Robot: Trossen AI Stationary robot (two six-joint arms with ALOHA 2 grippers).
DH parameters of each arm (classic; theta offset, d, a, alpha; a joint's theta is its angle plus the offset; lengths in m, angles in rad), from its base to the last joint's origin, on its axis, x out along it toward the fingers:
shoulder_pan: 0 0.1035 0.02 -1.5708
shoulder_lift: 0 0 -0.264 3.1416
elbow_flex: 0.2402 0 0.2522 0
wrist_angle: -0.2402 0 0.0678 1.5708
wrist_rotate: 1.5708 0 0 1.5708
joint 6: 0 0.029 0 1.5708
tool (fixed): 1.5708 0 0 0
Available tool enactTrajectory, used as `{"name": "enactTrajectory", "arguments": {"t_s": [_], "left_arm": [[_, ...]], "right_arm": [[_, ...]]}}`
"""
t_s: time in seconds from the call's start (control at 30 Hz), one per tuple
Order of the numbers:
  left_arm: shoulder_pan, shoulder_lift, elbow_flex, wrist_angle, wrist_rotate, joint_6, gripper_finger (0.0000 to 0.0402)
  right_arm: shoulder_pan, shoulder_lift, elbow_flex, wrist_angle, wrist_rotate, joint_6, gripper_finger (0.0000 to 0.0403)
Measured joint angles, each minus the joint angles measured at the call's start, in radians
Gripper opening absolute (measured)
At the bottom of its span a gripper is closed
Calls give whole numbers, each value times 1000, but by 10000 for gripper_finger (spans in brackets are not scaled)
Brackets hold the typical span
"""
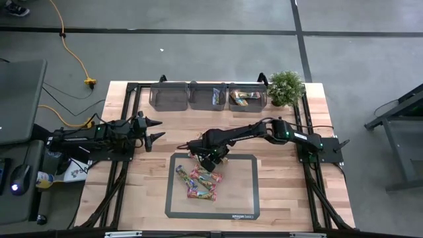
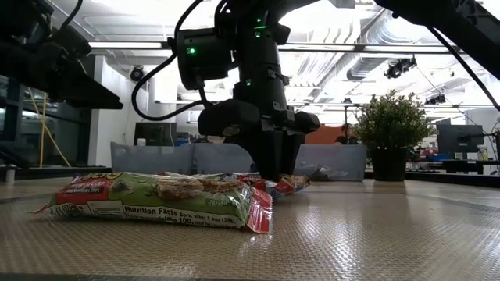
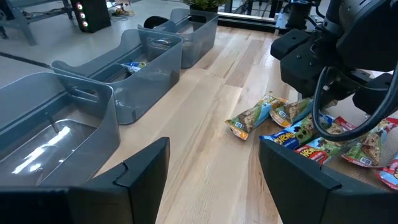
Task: Pick and place Granola Bars by type
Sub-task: Put the yellow granola bar into the right black bin
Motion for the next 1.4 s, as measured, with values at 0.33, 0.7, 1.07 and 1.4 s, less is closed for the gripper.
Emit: {"name": "enactTrajectory", "arguments": {"t_s": [0.33, 0.7, 1.07, 1.4], "left_arm": [[0, 0, 0, 0, 0, 0, 243], [0, 0, 0, 0, 0, 0, 243], [0, 0, 0, 0, 0, 0, 243], [0, 0, 0, 0, 0, 0, 243]], "right_arm": [[0, -27, 1, 3, 23, 10, 82], [-12, -183, 3, 85, 183, 29, 82], [1, -294, 3, 477, 341, -126, 82], [25, -302, 3, 842, 351, -345, 82]]}}
